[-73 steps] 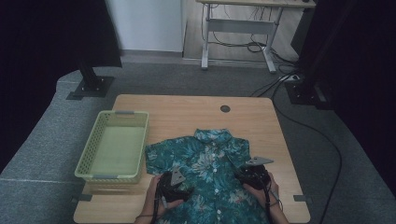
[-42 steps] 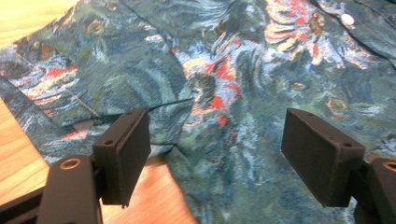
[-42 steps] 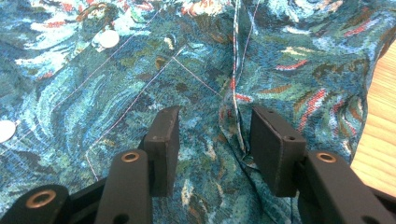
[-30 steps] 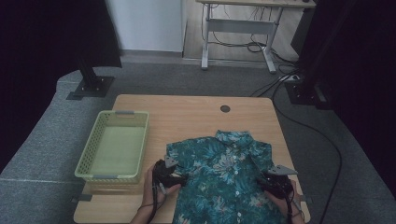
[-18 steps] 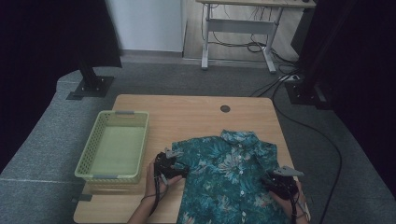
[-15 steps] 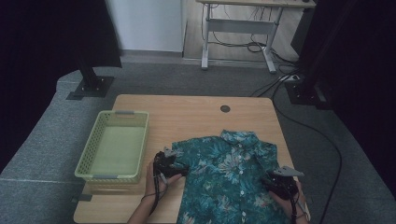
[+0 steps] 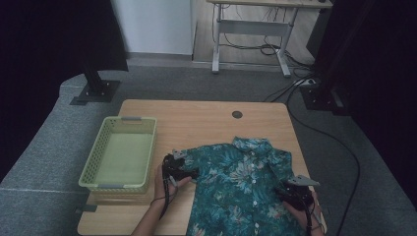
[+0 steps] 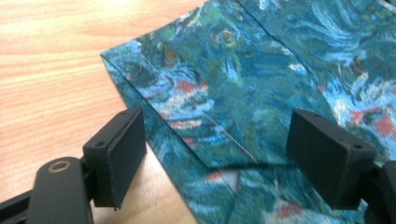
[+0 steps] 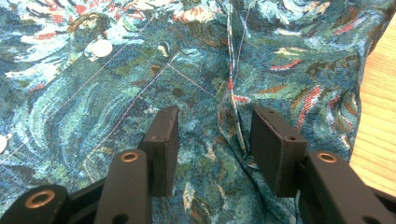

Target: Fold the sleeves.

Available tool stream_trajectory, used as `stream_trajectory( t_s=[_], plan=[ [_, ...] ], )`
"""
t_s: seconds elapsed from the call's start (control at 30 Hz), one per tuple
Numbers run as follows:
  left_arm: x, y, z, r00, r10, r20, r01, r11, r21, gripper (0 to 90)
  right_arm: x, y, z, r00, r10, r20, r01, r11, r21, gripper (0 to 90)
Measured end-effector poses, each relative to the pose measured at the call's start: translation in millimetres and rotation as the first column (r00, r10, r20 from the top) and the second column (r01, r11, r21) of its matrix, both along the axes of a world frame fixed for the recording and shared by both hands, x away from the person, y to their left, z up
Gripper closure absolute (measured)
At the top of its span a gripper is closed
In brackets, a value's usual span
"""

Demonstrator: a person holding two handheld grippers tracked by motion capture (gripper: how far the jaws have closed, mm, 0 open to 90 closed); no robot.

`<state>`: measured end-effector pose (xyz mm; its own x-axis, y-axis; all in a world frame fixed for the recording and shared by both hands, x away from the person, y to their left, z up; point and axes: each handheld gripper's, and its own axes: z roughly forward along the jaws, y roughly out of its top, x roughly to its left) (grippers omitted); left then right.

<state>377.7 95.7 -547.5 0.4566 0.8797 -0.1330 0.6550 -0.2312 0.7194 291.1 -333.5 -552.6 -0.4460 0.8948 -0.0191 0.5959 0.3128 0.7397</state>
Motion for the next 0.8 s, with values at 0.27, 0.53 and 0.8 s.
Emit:
stream_trajectory(
  t_s=[0.27, 0.53, 0.8],
  plan=[
    [5.4, -6.6, -2.3, 0.9991, -0.003, 0.042, 0.002, 0.9993, 0.038, 27.2, -0.1, 0.2, -0.1, 1.0, -0.002, 0.001, 0.002, 1.0, 0.0, 51.7],
    [2.4, -16.0, -4.1, 0.9952, -0.022, 0.096, 0.012, 0.9948, 0.102, 45.5, -0.2, 0.6, -0.2, 1.0, -0.005, 0.002, 0.005, 1.0, 0.001, 51.5],
    [2.8, -15.9, -4.0, 0.9942, -0.048, 0.096, 0.041, 0.9961, 0.079, 66.1, -0.4, 0.7, -0.3, 1.0, -0.006, 0.003, 0.006, 1.0, 0.002, 51.5]
  ],
)
